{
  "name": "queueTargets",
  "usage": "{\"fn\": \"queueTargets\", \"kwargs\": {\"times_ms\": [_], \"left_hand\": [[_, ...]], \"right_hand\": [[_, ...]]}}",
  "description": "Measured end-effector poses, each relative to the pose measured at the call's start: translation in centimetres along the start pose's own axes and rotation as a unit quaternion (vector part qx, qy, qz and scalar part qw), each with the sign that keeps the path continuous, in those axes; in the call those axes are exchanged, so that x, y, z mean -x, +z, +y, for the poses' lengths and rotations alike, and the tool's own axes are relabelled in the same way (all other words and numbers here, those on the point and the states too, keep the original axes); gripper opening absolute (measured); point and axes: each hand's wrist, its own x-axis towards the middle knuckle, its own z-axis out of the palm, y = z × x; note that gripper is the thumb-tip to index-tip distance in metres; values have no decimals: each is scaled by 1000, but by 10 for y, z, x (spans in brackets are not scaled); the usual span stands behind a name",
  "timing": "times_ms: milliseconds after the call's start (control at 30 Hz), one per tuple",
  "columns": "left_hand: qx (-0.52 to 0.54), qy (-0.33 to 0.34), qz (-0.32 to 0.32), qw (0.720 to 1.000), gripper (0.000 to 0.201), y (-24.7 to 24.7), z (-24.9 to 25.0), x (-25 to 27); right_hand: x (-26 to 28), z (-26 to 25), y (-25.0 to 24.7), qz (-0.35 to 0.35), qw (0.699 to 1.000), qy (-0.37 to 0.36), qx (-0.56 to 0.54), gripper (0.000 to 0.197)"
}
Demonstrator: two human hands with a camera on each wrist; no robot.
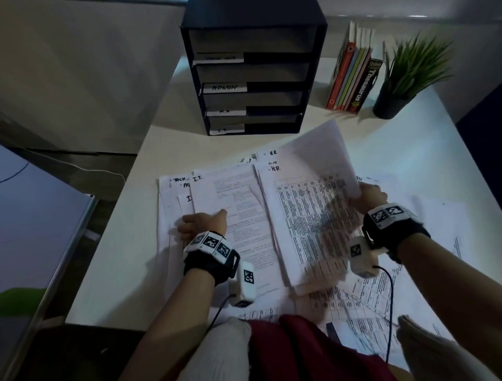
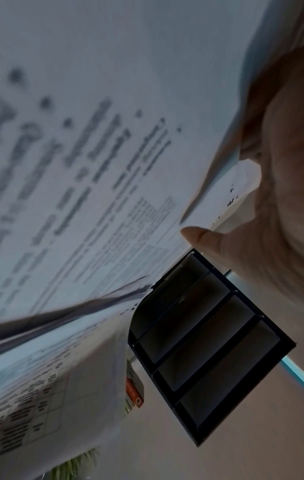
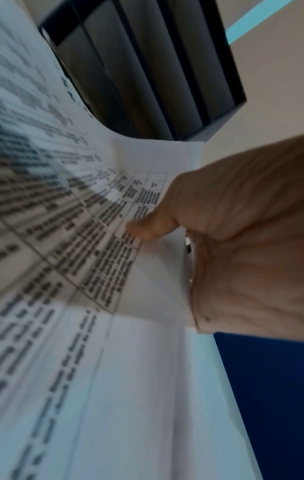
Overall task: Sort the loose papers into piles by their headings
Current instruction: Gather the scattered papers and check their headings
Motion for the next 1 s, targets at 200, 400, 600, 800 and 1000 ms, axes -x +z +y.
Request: {"fn": "queueTargets", "kwargs": {"times_ms": [200, 400, 600, 800, 1000], "left_hand": [[25, 75, -33, 996, 68, 8, 5, 2], [57, 134, -116, 983, 60, 9, 11, 15], [82, 254, -180, 947, 27, -12, 9, 0], [25, 227, -42, 973, 31, -22, -2, -21], [-120, 188, 0, 975, 48, -4, -6, -10]], "right_hand": [[19, -9, 15, -52, 982, -40, -177, 30], [54, -41, 52, -83, 974, -136, -163, 40], [42, -34, 47, -49, 982, -91, -157, 25], [-3, 11, 25, -24, 996, 84, 4, 120], [5, 7, 20, -25, 993, 115, -14, 91]]}}
